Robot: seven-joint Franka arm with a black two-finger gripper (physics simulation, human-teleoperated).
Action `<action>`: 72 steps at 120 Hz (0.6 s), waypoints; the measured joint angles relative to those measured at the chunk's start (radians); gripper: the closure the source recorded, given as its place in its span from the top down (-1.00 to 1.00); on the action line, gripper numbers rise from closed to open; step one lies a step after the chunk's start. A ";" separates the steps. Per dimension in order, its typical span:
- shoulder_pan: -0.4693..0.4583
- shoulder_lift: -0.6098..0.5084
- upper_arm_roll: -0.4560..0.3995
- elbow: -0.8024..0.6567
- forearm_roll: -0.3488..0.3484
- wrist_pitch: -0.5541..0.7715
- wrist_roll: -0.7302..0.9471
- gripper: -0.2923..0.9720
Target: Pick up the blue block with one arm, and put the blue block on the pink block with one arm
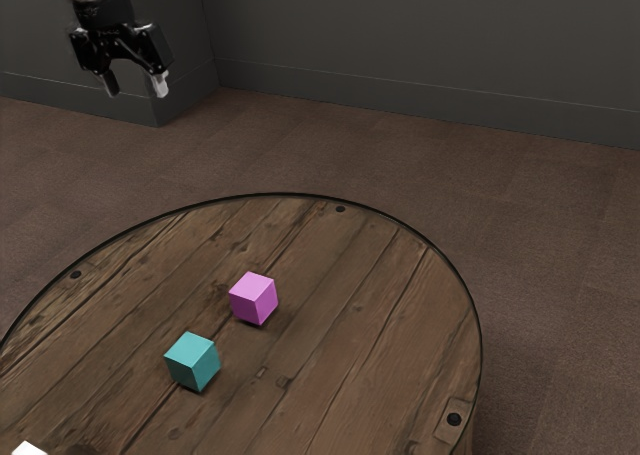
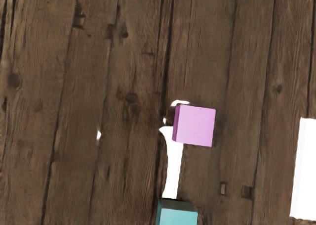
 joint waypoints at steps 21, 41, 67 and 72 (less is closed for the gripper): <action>-0.104 0.120 0.003 -0.053 -0.001 0.051 -0.034 0.54; -0.106 -0.091 -0.035 -0.649 0.002 0.271 -0.072 0.53; -0.103 -0.250 -0.055 -1.140 0.060 0.705 -0.079 0.52; -0.102 -0.252 -0.059 -1.170 0.078 0.769 -0.074 0.52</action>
